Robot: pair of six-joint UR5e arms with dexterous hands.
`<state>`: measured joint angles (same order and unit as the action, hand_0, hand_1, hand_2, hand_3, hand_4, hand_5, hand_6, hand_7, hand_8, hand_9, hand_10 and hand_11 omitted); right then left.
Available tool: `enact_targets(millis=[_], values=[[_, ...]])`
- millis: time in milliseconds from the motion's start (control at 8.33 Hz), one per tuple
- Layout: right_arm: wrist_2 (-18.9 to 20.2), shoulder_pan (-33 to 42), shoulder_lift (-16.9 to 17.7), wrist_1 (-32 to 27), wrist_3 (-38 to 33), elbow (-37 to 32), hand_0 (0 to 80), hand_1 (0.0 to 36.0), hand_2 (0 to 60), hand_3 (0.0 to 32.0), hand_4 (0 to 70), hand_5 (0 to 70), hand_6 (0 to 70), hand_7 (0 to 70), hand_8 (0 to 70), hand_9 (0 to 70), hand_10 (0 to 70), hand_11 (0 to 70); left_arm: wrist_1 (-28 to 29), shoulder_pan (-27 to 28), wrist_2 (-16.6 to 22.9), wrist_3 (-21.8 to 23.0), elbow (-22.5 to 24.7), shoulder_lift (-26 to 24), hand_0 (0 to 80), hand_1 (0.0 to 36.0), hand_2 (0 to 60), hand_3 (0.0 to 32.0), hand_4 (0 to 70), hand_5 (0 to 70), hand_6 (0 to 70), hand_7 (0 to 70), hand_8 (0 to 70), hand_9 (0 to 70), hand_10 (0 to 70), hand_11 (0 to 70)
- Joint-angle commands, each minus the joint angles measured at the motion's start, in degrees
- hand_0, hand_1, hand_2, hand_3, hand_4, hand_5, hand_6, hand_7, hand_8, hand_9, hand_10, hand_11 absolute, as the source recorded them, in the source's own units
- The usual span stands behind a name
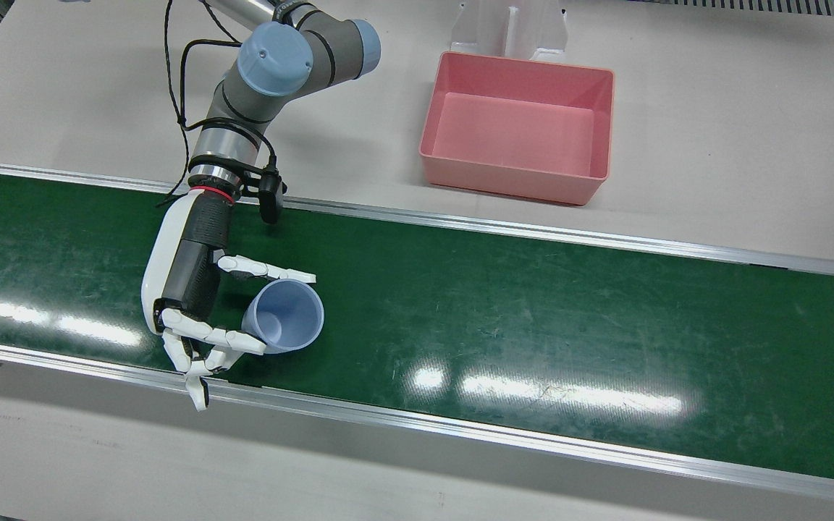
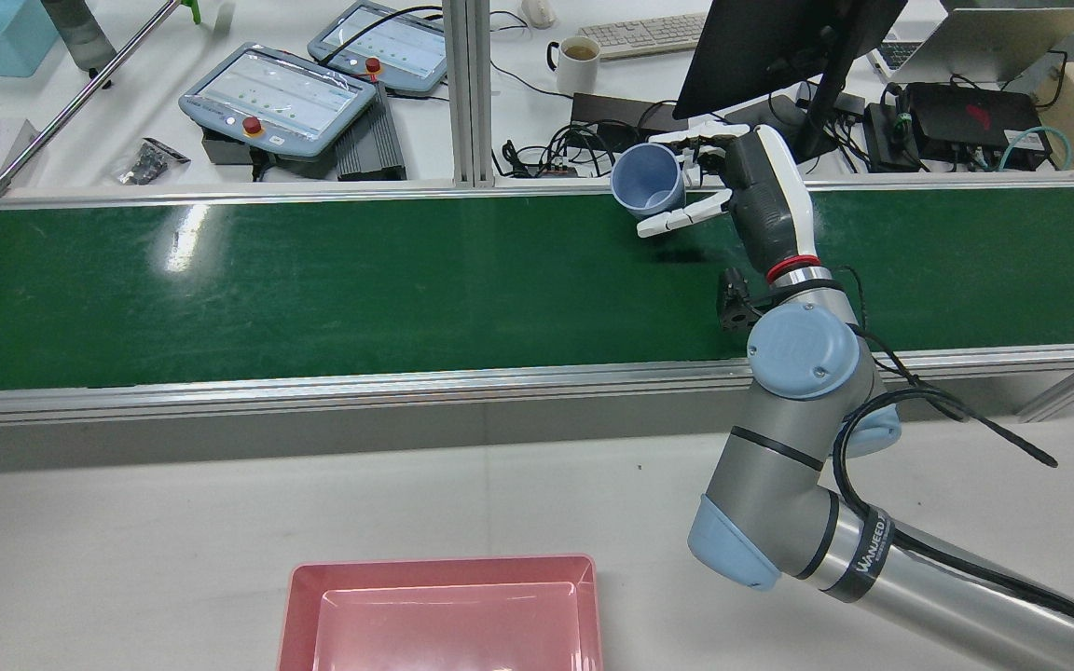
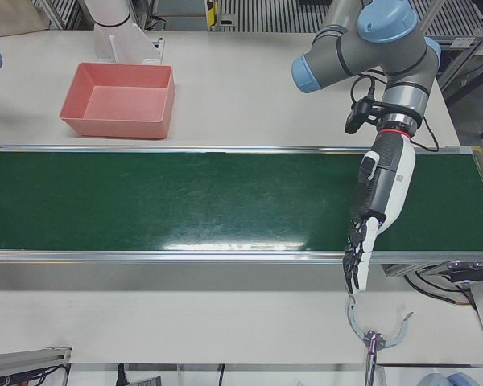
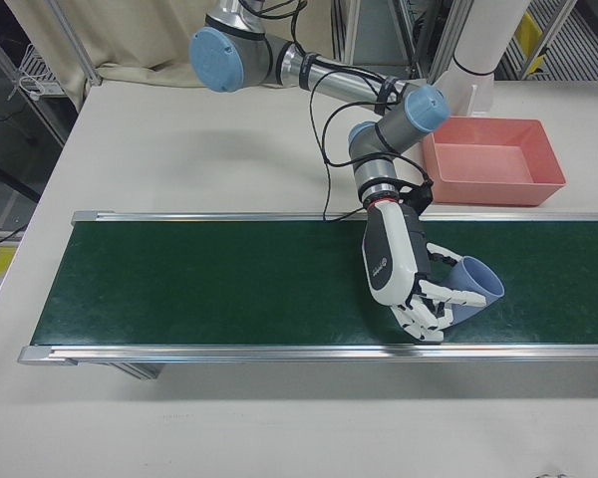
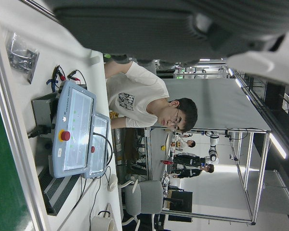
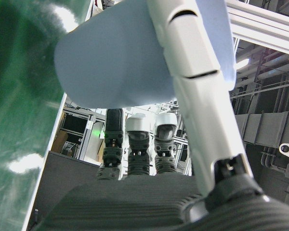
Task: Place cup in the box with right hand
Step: 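Close the right hand around the blue cup and lift it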
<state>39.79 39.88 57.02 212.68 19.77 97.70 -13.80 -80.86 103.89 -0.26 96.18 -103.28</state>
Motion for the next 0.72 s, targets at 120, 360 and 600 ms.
enact_targets(millis=[120, 360, 600], values=[[-0.07, 0.73, 3.08, 4.33, 2.53, 12.65, 80.0, 36.0, 60.0, 0.0, 69.4, 18.4, 38.9, 70.0, 45.7, 69.7, 20.7, 33.8, 0.00, -0.09, 0.00, 0.00, -0.03, 0.00, 0.0, 0.0, 0.0, 0.0, 0.0, 0.0, 0.0, 0.0, 0.0, 0.0, 0.0, 0.0], [-0.07, -0.05, 4.06, 4.50, 11.12, 23.62, 80.0, 36.0, 60.0, 0.0, 67.2, 18.4, 38.7, 70.0, 44.7, 68.3, 20.1, 33.0, 0.00, 0.00, 0.00, 0.00, -0.03, -0.08, 0.0, 0.0, 0.0, 0.0, 0.0, 0.0, 0.0, 0.0, 0.0, 0.0, 0.0, 0.0], [-0.07, -5.57, 5.90, 4.41, 17.12, 33.48, 80.0, 36.0, 60.0, 0.0, 70.0, 18.1, 38.7, 70.0, 44.3, 67.8, 20.0, 32.7, -0.09, 0.00, 0.00, 0.00, -0.03, 0.00, 0.0, 0.0, 0.0, 0.0, 0.0, 0.0, 0.0, 0.0, 0.0, 0.0, 0.0, 0.0]])
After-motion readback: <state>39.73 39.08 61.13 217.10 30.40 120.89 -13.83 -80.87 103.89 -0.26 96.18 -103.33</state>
